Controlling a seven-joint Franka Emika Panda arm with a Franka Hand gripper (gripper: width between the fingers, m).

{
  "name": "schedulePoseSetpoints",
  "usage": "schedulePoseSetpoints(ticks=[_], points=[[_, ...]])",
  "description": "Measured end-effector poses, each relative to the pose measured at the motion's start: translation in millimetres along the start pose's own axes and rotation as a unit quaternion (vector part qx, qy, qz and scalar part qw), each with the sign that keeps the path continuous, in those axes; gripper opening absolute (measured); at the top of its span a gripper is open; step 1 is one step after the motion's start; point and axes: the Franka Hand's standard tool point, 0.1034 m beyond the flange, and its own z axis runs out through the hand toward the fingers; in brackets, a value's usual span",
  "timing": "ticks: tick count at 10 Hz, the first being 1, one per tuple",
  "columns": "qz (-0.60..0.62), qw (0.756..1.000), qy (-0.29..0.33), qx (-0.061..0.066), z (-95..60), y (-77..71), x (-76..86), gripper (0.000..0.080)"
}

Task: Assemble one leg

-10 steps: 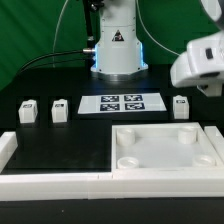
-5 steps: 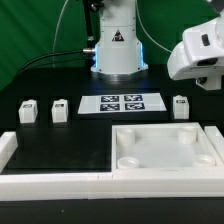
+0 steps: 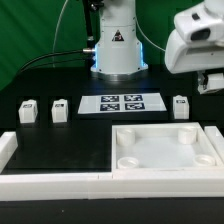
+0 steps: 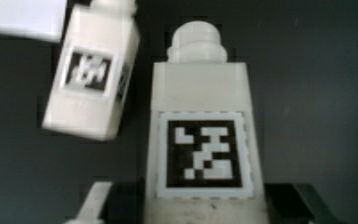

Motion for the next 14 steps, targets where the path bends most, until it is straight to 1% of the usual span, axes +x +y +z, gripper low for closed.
schedulePoseSetpoints(ticks=[1, 2, 3, 4, 5, 6, 7, 8, 9, 10, 11, 12, 14], points=[[0.001, 1.000, 0.019, -0.001, -10.1, 10.3, 1.6, 0.0294], [0.001, 0.998, 0.064, -0.002, -20.7, 18.7, 12.3, 0.0294], [-0.001, 0.995, 0.101, -0.006, -32.2, 25.7, 19.0, 0.0294], [-0.006, 0.988, 0.154, -0.007, -39.8, 27.3, 26.9, 0.0294], [-0.009, 0.982, 0.189, -0.003, -36.0, 25.4, 25.6, 0.0294], [-0.012, 0.970, 0.241, 0.004, -36.5, 23.6, 27.5, 0.0294], [-0.013, 0.965, 0.261, 0.006, -34.0, 23.2, 24.8, 0.0294], [-0.022, 0.967, 0.252, 0.002, -32.6, 24.7, 24.4, 0.0294], [-0.051, 0.966, 0.254, -0.005, -40.6, 30.3, 33.8, 0.0294], [-0.064, 0.963, 0.263, -0.009, -52.2, 37.7, 47.2, 0.0294], [-0.087, 0.960, 0.267, -0.015, -60.6, 46.2, 61.2, 0.0294], [-0.098, 0.957, 0.273, -0.017, -69.7, 53.3, 76.2, 0.0294], [-0.108, 0.953, 0.283, -0.020, -80.8, 61.2, 93.2, 0.0294]])
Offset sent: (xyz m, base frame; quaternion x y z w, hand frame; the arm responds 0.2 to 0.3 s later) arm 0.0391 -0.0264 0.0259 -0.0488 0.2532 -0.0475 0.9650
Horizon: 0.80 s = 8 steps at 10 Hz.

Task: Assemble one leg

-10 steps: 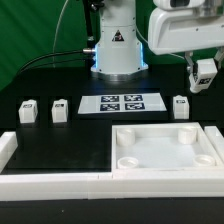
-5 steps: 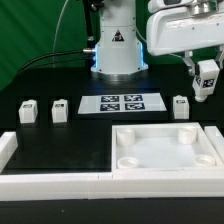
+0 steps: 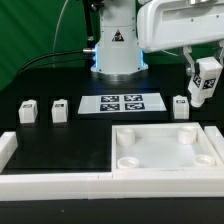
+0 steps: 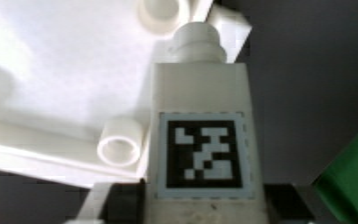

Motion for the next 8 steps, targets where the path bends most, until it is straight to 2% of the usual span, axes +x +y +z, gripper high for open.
schedulePoseSetpoints(ticks=[1, 6, 7, 8], points=[[0.003, 1.000, 0.005, -0.001, -0.7, 4.8, 9.7, 0.0294], [0.001, 1.000, 0.000, 0.001, 3.3, 1.9, 3.5, 0.0294], [-0.001, 1.000, -0.004, 0.002, 8.8, 2.0, -1.1, 0.0294], [-0.008, 1.000, -0.012, 0.004, 7.8, 11.0, 5.9, 0.0294]])
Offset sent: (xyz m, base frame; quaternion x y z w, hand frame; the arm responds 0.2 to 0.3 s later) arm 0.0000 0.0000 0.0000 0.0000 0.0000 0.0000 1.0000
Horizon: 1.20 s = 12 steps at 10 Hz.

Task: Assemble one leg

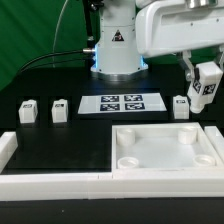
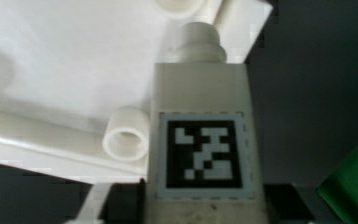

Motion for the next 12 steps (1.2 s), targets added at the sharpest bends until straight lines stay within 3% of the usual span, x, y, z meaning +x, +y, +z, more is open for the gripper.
schedulePoseSetpoints(ticks=[2, 4, 5, 6, 7, 12], points=[[-0.012, 1.000, 0.006, 0.003, -2.4, 21.3, 35.7, 0.0294], [-0.016, 1.000, 0.018, 0.005, 9.2, 28.6, 53.8, 0.0294], [-0.037, 0.998, 0.054, -0.006, 13.1, 37.1, 66.6, 0.0294], [-0.060, 0.990, 0.120, -0.036, 22.0, 52.4, 67.3, 0.0294], [-0.052, 0.991, 0.121, -0.033, 28.2, 51.4, 59.9, 0.0294], [-0.048, 0.992, 0.115, -0.032, 29.4, 54.7, 56.6, 0.0294]])
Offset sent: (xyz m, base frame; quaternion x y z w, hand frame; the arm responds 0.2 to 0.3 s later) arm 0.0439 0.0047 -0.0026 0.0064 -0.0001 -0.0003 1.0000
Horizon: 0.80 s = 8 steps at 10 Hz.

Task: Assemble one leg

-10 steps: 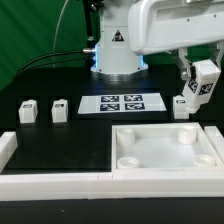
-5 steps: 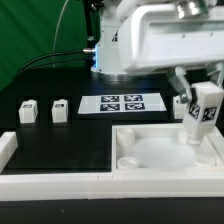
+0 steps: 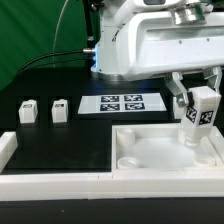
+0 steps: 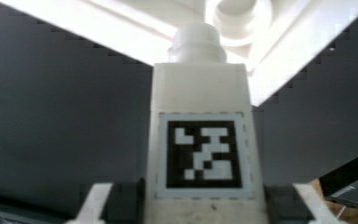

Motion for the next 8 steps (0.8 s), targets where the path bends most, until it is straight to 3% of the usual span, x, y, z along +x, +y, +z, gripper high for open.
schedulePoseSetpoints(ticks=[4, 8], points=[[0.031, 0.999, -0.011, 0.011, 5.2, -10.2, -5.0, 0.0294], [0.030, 0.999, -0.009, 0.010, 6.6, -9.8, -6.6, 0.0294]])
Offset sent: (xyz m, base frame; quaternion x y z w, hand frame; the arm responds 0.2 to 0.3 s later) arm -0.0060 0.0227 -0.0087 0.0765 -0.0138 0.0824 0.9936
